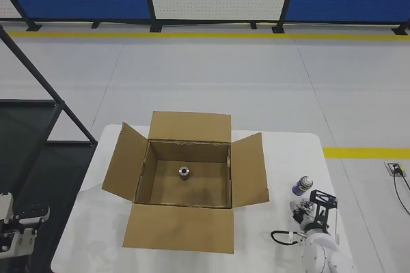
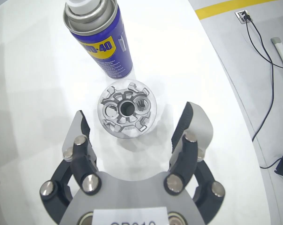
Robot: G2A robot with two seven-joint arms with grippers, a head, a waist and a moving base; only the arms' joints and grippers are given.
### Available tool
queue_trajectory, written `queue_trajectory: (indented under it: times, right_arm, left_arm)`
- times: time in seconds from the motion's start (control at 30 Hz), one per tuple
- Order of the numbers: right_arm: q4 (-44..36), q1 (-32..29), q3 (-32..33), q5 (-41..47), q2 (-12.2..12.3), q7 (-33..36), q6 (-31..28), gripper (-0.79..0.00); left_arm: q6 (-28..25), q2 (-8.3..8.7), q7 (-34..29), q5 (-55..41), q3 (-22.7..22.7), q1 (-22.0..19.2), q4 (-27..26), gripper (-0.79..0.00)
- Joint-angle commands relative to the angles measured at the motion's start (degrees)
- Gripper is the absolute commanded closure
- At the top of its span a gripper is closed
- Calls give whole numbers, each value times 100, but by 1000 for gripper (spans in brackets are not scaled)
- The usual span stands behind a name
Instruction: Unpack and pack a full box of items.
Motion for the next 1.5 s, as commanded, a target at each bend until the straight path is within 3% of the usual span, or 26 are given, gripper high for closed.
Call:
queue_trajectory:
  times: [0.0,0.07,0.2,0.3,0.4,0.7,0.8,1.1,1.23,1.47]
  right_arm:
    - [31,35,-28,-12,2,2,-5,-403]
    - [48,63,-55,-42,5,1,6,-363]
    - [10,86,-70,-78,14,24,22,-203]
    - [-103,51,-84,-122,18,-31,71,-142]
    - [-368,-67,-109,-62,13,-214,107,-6]
    - [-1570,-527,-481,75,-44,-920,455,0]
    - [-1976,-627,-600,483,-64,-1296,257,0]
    - [-2594,-356,-1429,396,-125,-2048,117,0]
    - [-2456,144,-1869,127,-128,-1640,-355,0]
    - [-1268,1801,-2561,25,-223,-232,-827,0]
  left_arm:
    - [0,0,0,0,0,0,0,-785]
    - [0,0,0,0,0,0,0,-785]
    - [0,0,0,0,0,0,0,-785]
    - [0,0,0,0,0,0,0,-785]
    - [0,0,0,0,0,0,0,-785]
    - [0,0,0,0,0,0,0,-785]
    - [0,0,0,0,0,0,0,-785]
    - [0,0,0,0,0,0,0,-785]
    - [0,0,0,0,0,0,0,-785]
    - [0,0,0,0,0,0,0,-785]
